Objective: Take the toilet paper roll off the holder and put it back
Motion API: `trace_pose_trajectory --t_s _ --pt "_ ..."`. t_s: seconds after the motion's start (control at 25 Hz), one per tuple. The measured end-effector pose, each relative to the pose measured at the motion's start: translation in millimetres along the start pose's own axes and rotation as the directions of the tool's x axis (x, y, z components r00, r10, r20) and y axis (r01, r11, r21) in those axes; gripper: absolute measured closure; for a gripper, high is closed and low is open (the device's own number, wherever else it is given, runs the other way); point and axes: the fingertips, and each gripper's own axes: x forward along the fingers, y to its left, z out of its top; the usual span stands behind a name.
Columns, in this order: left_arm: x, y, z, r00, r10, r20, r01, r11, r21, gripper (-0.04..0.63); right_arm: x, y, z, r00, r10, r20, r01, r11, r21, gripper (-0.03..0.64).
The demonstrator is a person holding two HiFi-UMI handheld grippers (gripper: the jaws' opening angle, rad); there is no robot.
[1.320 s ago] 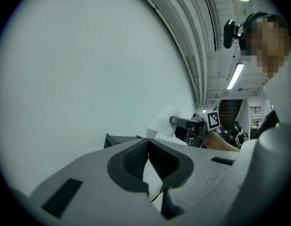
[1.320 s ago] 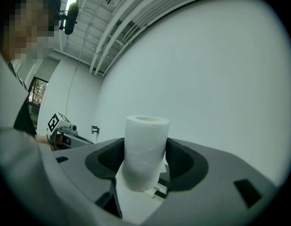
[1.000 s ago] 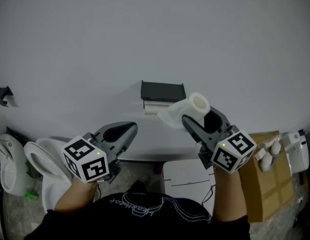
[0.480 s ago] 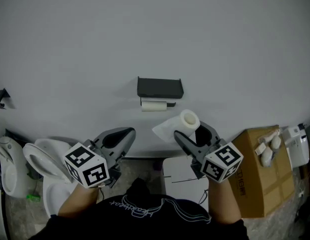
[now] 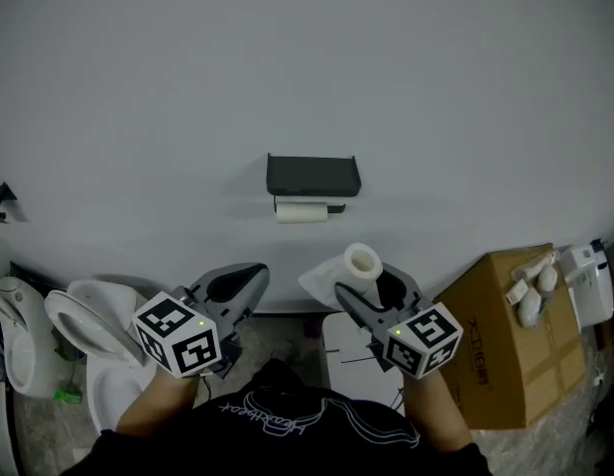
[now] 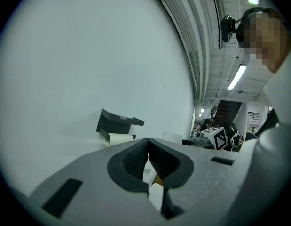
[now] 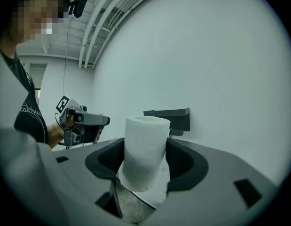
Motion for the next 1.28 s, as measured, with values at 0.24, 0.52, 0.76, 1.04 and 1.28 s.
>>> trace_pose_trajectory --t_s 0.24,0.52,0.76,1.04,1.28 --pt "2 0 -4 1.000 -0.005 -0.016 0.004 1.000 -0.009 0.589 1 0 -7 1.000 -0.004 -0.015 0.004 1.000 0.013 0.341" --pt "0 2 -5 1.000 -0.005 -0.019 0.005 1.000 -0.015 0.589 0 2 -4 1.000 0.000 -0.007 0.001 1.000 0.017 0.341" --pt "0 3 -3 1.000 -0.010 -0.010 0.009 1.000 -0.022 0.589 -1 3 2 1.000 0.001 0.003 -0.001 1.000 0.013 0.339" --pt "1 7 2 1.000 -0.008 -0.003 0.008 1.000 -0.017 0.589 -3 -1 22 0.999 0.011 0.039 -0.012 1.000 0.010 0.339" --pt "3 11 10 1.000 -0.009 0.008 0.009 1.000 -0.006 0.589 -3 -8 44 0.996 0.020 0.082 -0.022 1.000 0.016 0.339"
